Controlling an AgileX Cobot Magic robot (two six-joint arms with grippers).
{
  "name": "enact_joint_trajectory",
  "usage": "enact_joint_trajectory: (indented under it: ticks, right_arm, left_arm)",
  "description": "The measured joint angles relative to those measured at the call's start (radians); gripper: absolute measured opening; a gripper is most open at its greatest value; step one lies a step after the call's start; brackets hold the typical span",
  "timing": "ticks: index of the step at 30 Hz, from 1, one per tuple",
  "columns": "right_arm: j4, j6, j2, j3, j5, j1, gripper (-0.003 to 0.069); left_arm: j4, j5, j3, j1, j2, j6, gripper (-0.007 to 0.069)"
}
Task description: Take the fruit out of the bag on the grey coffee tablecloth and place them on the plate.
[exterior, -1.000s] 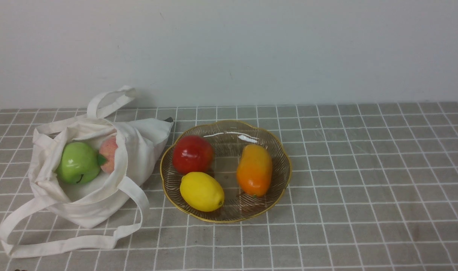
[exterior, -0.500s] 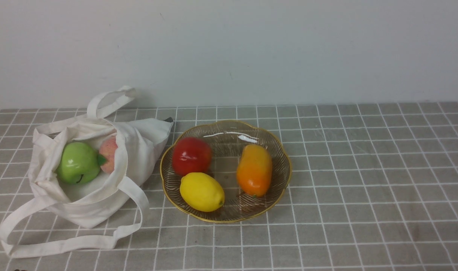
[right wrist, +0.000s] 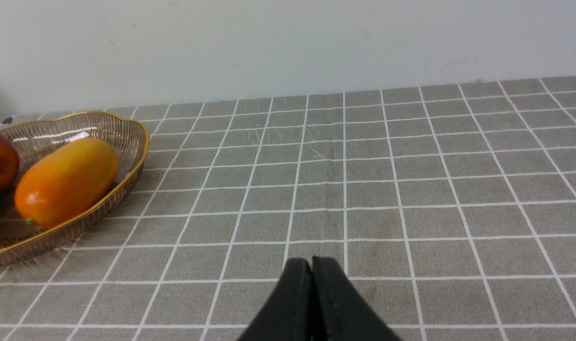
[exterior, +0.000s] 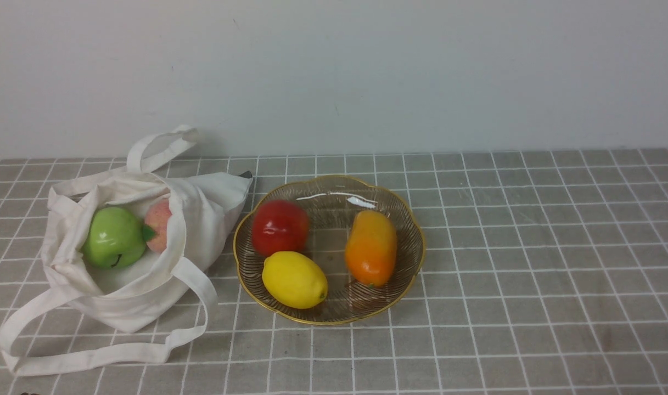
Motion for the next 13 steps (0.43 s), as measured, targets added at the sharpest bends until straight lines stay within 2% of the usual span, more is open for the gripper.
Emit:
enact_joint_trajectory:
  ticks: [13]
  right_arm:
    - [0.000,0.000,0.000,0.000,0.000,0.000,-0.0015]
  left_arm:
    - [0.000,0.000,0.000,0.000,0.000,0.000,-0.0008]
